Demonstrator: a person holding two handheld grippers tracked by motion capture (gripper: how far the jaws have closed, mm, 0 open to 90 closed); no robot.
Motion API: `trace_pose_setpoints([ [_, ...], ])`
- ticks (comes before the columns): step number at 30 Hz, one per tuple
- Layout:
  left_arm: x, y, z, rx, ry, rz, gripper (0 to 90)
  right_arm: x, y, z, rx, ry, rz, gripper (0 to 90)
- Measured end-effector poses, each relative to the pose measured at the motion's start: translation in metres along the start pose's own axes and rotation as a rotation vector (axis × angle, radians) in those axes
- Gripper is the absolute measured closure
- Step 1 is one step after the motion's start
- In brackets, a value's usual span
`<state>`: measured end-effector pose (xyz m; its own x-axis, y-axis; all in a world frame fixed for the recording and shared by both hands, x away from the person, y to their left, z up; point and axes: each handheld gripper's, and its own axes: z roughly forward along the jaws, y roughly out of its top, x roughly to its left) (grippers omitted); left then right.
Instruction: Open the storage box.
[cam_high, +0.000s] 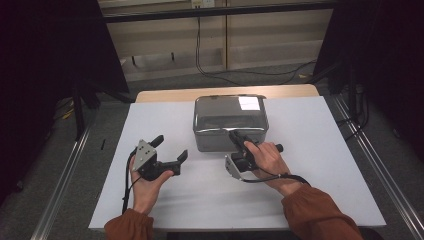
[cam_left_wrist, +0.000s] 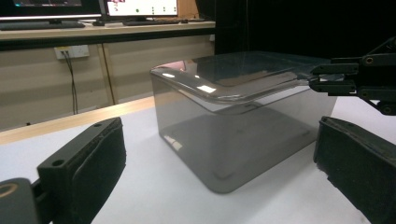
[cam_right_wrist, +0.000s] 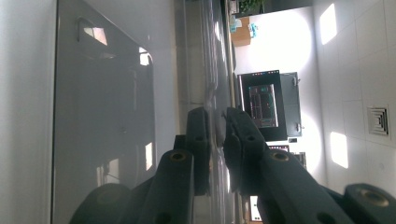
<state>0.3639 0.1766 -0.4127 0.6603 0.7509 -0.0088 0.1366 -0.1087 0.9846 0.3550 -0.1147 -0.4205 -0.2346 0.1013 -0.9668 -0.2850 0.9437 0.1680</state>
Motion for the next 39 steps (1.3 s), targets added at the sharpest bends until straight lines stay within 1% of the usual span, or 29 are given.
trace_pose_setpoints([
  [1,0.0,0.0,0.002,0.0,-0.008,-0.002,1.8,-0.001,0.0,0.0,-0.002,-0.001,0.004,80.1],
  [3,0.001,0.0,0.006,0.007,-0.007,-0.003,2.0,-0.003,0.0,0.0,-0.002,-0.004,0.002,80.3],
  [5,0.002,0.0,0.01,0.015,-0.021,-0.016,1.8,-0.004,0.001,0.0,-0.002,-0.009,0.007,80.4],
  [7,0.004,0.0,0.014,0.015,-0.017,-0.02,1.9,-0.004,0.001,0.0,-0.003,-0.012,0.005,80.4],
  [9,0.006,0.001,0.019,0.02,-0.014,-0.006,2.7,-0.005,0.001,0.0,-0.006,-0.013,0.005,80.4],
  [10,0.007,0.001,0.021,0.019,-0.015,-0.007,2.7,-0.005,0.0,0.0,-0.006,-0.016,0.007,80.4],
  [12,0.008,0.002,0.027,0.024,-0.022,0.01,3.8,-0.006,0.0,0.0,-0.006,-0.021,0.012,80.5],
  [13,0.009,0.003,0.03,0.025,-0.014,0.021,4.2,-0.007,0.0,0.001,-0.009,-0.021,0.012,80.5],
  [15,0.01,0.005,0.035,0.01,-0.018,0.019,5.0,-0.009,0.0,0.001,-0.008,-0.027,0.011,80.6],
  [16,0.009,0.006,0.039,0.012,-0.014,0.027,5.3,-0.011,0.0,0.001,-0.009,-0.032,0.019,80.7],
  [18,0.009,0.009,0.045,0.007,-0.006,0.043,5.0,-0.015,0.0,0.001,-0.013,-0.038,0.019,80.8],
  [19,0.01,0.009,0.047,0.003,-0.007,0.04,5.0,-0.018,0.0,0.001,-0.012,-0.042,0.026,80.8],
  [20,0.011,0.01,0.05,0.0,-0.001,0.024,5.0,-0.019,0.001,0.001,-0.011,-0.045,0.028,81.0],
  [21,0.011,0.01,0.053,-0.003,0.0,0.019,4.8,-0.021,0.001,0.002,-0.014,-0.047,0.023,81.2],
  [25,0.016,0.009,0.062,0.01,-0.01,0.022,4.7,-0.026,0.001,0.002,-0.012,-0.053,0.026,81.2],
  [26,0.016,0.008,0.064,0.011,-0.007,0.023,4.7,-0.026,0.001,0.002,-0.013,-0.054,0.023,81.3],
  [27,0.017,0.008,0.066,0.004,-0.002,0.015,4.7,-0.026,0.001,0.003,-0.015,-0.055,0.021,81.2],
  [30,0.02,0.009,0.07,-0.006,0.02,0.009,5.2,-0.027,0.0,0.003,-0.014,-0.056,0.026,81.1],
  [32,0.021,0.01,0.075,0.006,0.036,0.027,5.2,-0.027,0.001,0.003,-0.013,-0.056,0.022,81.2],
  [33,0.022,0.011,0.078,0.015,0.038,0.035,5.2,-0.027,0.001,0.004,-0.014,-0.055,0.023,81.1],
  [34,0.022,0.011,0.081,0.013,0.027,0.03,5.2,-0.027,0.001,0.004,-0.014,-0.054,0.02,81.1],
  [38,0.025,0.013,0.089,0.019,0.036,0.038,5.2,-0.029,0.001,0.004,-0.016,-0.055,0.021,81.2],
  [39,0.024,0.013,0.09,0.018,0.03,0.029,5.2,-0.03,0.0,0.005,-0.015,-0.055,0.02,81.2],
])
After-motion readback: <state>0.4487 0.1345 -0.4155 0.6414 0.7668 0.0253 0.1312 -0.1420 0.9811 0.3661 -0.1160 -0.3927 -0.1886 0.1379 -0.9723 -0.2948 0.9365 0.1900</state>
